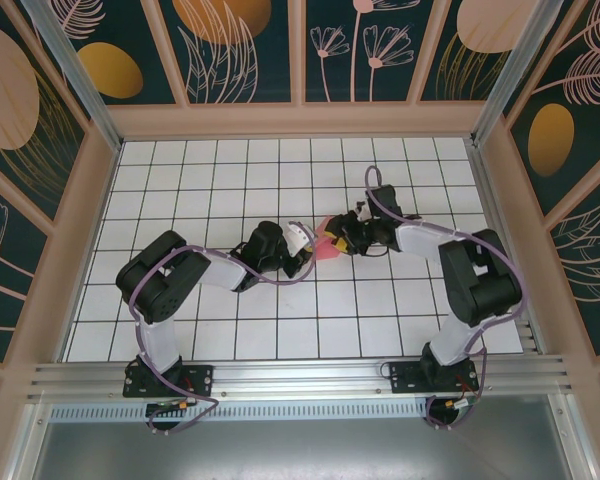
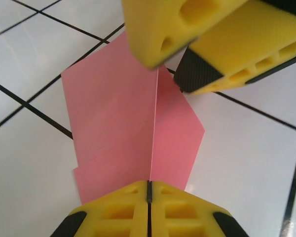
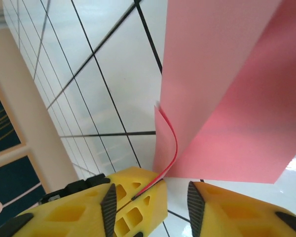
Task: Fold a paper plane with a square sheet of paper (pick it up from the middle)
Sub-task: Fourth fold the wing at the center of the table.
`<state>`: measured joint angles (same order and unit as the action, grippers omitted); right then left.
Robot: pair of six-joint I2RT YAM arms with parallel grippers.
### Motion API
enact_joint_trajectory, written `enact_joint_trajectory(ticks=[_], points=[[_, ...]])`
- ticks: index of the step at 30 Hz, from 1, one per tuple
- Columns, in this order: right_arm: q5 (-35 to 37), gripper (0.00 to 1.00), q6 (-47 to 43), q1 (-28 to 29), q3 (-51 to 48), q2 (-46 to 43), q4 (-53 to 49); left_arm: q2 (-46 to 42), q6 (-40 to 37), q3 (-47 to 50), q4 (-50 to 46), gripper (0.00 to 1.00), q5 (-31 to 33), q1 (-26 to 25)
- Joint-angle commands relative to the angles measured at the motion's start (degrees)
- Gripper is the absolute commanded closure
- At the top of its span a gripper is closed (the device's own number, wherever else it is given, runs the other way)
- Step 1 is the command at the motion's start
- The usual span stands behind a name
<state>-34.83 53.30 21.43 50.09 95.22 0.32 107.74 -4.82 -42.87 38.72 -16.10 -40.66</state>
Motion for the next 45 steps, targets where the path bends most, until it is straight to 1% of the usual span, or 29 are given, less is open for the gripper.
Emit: enact_joint_trajectory(ticks=[1,6,10,13,18,21,23,28,35,39,41,45], points=[[6.81,0.5,-3.47,-0.29,-4.1,-6.9,3.38,0.3,8.77,-1.79,-0.6,0.91,-3.08,-0.23],[8.87,0.5,-6.09,0.02,-11.38,-11.78,9.67,-1.37,20.53,-2.66,-2.92,0.93,-4.19,-0.19],[7.48,0.54,-6.88,1.36,-15.33,-12.01,15.28,-1.27,29.75,-2.83,-2.79,0.94,-5.99,-0.25],[7.32,0.56,-7.54,2.89,-15.68,-11.1,17.55,-1.65,34.99,-2.44,-1.65,0.94,-7.7,-0.16],[6.85,0.6,-7.08,3.02,-14.65,-7.33,19.52,-2.36,39.96,-2.58,-1.29,0.95,-8.94,-0.12],[6.5,0.63,-6.79,3.01,-14.1,-5.27,20.68,-1.58,42.48,-2.72,-1.51,0.95,-8.6,-0.15],[6.22,0.65,-6.66,3.02,-14.13,-4.4,21.2,-1.07,43.35,-2.83,-1.56,0.95,-8.51,-0.19],[5.51,0.64,-6.96,3.0,-13.93,-2.61,23.04,0.36,45.4,-2.91,-0.42,0.95,-9.55,-0.12],[5.03,0.63,-6.95,2.92,-12.66,0.52,24.38,0.66,45.77,-3.07,-1.1,0.94,-9.66,0.1],[5.03,0.6,-6.67,2.83,-12.25,1.98,24.29,1.15,46.48,-2.74,-0.77,0.89,-9.47,0.44],[5.07,0.56,-6.62,2.84,-12.26,2.42,24.29,1.33,46.27,-2.75,-0.91,0.86,-9.39,0.59],[5.28,0.54,-6.45,2.76,-12.13,3.36,23.88,0.92,44.22,-2.57,-1.15,0.76,-9.19,0.8]])
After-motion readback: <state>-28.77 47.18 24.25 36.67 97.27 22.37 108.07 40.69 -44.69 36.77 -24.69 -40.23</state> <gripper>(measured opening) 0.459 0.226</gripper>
